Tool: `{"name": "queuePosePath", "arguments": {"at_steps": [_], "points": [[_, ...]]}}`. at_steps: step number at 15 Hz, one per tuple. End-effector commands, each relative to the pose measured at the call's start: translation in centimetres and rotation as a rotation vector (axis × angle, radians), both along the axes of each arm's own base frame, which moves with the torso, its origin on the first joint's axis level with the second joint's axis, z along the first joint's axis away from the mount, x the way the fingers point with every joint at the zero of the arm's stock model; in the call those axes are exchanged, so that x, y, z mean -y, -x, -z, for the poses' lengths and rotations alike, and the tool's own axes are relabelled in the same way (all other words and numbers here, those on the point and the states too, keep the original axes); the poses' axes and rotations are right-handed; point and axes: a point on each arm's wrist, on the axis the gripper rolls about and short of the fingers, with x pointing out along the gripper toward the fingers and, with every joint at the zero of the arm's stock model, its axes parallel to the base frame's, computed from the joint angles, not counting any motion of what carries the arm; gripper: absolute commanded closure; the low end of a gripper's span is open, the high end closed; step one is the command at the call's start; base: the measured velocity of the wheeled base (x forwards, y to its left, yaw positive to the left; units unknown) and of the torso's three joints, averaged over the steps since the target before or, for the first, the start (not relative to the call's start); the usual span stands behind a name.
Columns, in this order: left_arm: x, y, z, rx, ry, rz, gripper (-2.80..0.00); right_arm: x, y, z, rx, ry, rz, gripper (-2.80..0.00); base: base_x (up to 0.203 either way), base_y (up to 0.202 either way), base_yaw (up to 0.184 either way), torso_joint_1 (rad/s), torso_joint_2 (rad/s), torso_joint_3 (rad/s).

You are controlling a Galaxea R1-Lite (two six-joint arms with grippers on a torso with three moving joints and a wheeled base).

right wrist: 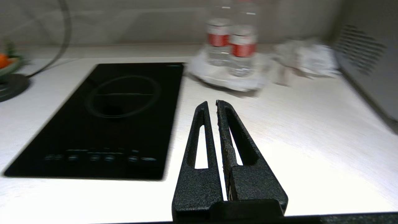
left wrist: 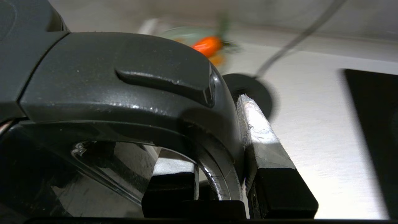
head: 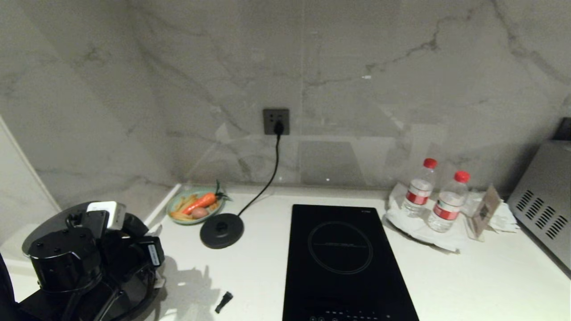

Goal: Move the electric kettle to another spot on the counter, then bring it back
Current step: Place it on the power base

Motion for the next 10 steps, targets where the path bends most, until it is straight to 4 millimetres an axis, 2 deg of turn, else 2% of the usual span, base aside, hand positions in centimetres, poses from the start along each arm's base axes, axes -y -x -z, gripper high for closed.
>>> {"name": "queuePosePath", "arguments": {"at_steps": [1,4,7,10], "points": [[0.1,-0.2,-0.4,0.025,0.005,-0.002,0.0,0.0,0.0,0.0,-0.002,0.0,0.0,0.0,0.002,0.007,-0.162,0.002,0.0,0.001],[0.2,-0.7,-0.2,0.023,0.003,-0.004,0.0,0.0,0.0,0.0,-0.002,0.0,0.0,0.0,0.001,-0.001,-0.097,0.001,0.0,0.006],[0.4,-1.1,-0.3,0.032,0.004,0.006,0.0,0.0,0.0,0.0,-0.002,0.0,0.0,0.0,0.0,0.0,0.0,0.0,0.0,0.0],[1.5,-1.7,-0.9,0.069,0.01,0.037,0.0,0.0,0.0,0.0,-0.002,0.0,0.0,0.0,0.0,0.0,0.0,0.0,0.0,0.0]]}}
